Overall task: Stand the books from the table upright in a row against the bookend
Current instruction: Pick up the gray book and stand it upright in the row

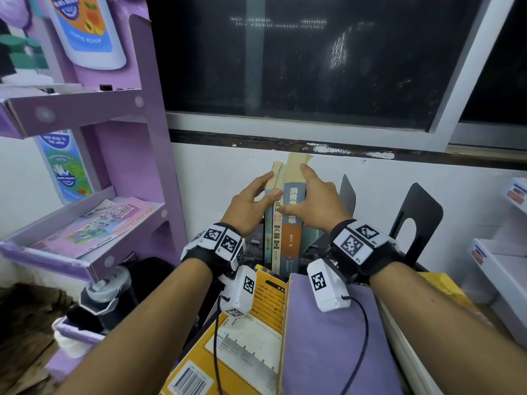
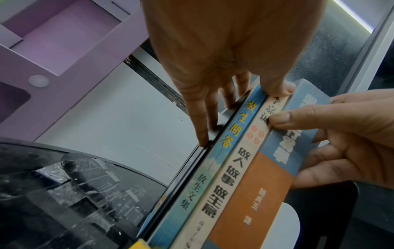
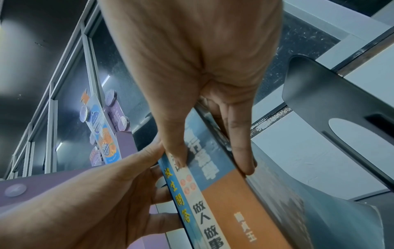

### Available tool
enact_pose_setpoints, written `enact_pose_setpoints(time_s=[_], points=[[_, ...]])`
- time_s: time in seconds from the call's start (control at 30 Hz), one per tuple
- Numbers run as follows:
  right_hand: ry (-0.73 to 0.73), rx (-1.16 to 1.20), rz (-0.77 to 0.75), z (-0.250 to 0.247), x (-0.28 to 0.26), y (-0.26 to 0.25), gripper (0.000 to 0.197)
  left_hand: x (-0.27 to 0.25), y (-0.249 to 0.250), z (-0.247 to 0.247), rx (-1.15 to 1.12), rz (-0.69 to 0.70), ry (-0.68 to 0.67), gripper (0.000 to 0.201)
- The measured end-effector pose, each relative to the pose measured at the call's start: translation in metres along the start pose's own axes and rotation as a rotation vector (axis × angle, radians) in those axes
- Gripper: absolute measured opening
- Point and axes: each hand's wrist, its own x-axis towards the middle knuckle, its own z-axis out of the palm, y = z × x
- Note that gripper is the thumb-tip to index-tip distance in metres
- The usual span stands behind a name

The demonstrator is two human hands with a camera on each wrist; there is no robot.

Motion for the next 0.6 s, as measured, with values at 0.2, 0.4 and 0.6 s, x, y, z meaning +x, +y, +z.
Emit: enact_pose_setpoints(time_s=[0.2,0.4,0.6], points=[[0.0,0.007,0.0,-0.001,-0.002,0.001,0.106,0.0,0.001,-0.001,0.032,0.01,-0.006,0.062],[-0.071,0.041,-0.005,-0.008,-0.007,-0.001,0.109,-0.006,0.006,-0.004,-0.03,-0.06,-0.024,0.076],[-0.126,0.038,0.001,-0.018,-0.018,-0.002,0.102,-0.012,0.017,-0.006,-0.097,-0.141,-0.046,0.058]])
